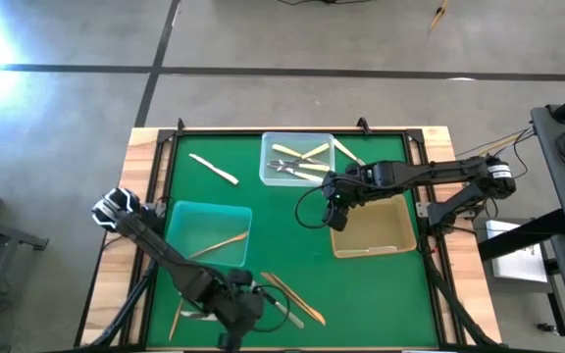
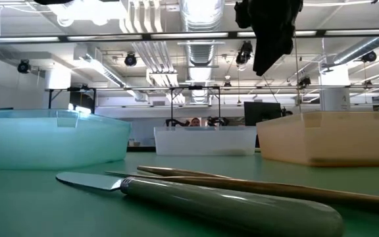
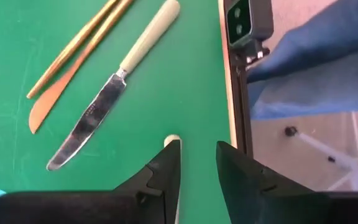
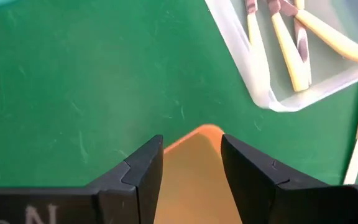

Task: Sort silverware by color (type)
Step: Put the gray knife into the orange bin

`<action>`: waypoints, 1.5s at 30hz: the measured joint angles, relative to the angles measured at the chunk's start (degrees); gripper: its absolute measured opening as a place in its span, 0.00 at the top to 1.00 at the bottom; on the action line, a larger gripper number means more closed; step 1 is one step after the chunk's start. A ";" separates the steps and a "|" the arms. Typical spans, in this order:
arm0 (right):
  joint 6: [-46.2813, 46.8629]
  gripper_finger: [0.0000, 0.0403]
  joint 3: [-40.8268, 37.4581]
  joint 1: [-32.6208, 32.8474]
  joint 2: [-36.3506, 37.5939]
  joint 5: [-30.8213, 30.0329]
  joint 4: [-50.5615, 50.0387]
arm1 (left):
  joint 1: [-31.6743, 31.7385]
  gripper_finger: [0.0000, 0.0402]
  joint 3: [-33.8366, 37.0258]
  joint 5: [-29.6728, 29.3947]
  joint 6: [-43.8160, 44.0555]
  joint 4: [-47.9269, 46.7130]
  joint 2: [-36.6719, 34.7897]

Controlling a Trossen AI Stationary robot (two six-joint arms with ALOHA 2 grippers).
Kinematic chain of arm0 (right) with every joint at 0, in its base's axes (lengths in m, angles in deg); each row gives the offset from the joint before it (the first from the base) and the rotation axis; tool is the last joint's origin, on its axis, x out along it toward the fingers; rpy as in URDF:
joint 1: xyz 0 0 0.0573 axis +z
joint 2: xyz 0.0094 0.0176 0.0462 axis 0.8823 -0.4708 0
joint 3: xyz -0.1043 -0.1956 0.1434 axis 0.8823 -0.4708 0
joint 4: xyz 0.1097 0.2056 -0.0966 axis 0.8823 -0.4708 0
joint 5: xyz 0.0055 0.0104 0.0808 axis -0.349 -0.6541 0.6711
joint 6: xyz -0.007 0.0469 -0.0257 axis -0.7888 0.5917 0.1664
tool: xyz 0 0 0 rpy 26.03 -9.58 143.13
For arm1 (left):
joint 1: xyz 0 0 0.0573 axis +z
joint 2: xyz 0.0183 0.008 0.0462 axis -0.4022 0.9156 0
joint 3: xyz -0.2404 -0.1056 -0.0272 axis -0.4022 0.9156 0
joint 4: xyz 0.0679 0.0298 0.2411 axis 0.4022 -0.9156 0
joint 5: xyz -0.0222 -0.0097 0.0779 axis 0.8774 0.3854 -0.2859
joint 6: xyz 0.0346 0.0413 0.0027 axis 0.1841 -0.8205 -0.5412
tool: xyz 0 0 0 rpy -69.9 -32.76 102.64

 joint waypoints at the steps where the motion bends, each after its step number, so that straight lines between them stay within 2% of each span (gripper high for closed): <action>1: -0.01 0.62 0.00 0.02 0.00 0.08 -0.89 | -0.10 0.79 -0.04 -0.14 1.55 0.01 0.02; 5: 0.01 0.62 -0.17 0.02 0.00 -0.03 -4.26 | -0.74 0.79 0.18 -0.11 6.05 -4.23 0.37; 16: 2.11 0.62 -0.44 0.00 0.00 -0.08 -4.98 | -1.73 0.79 1.35 2.85 1.55 -3.51 6.48; 24: 4.31 0.62 -0.44 0.00 0.01 -0.02 -4.76 | -2.89 0.79 7.22 1.64 -2.98 7.60 6.36; 27: 5.86 0.62 -0.44 0.00 0.01 0.02 -4.78 | -3.17 0.79 8.73 -0.54 -4.25 7.65 6.39; 40: 9.60 0.62 -0.44 0.00 0.02 0.43 -5.05 | -2.92 0.79 12.74 -0.70 -9.50 13.24 6.47; 45: 9.63 0.62 -0.44 0.00 0.02 0.43 -5.07 | -2.36 0.79 13.18 -4.10 -11.38 13.70 6.47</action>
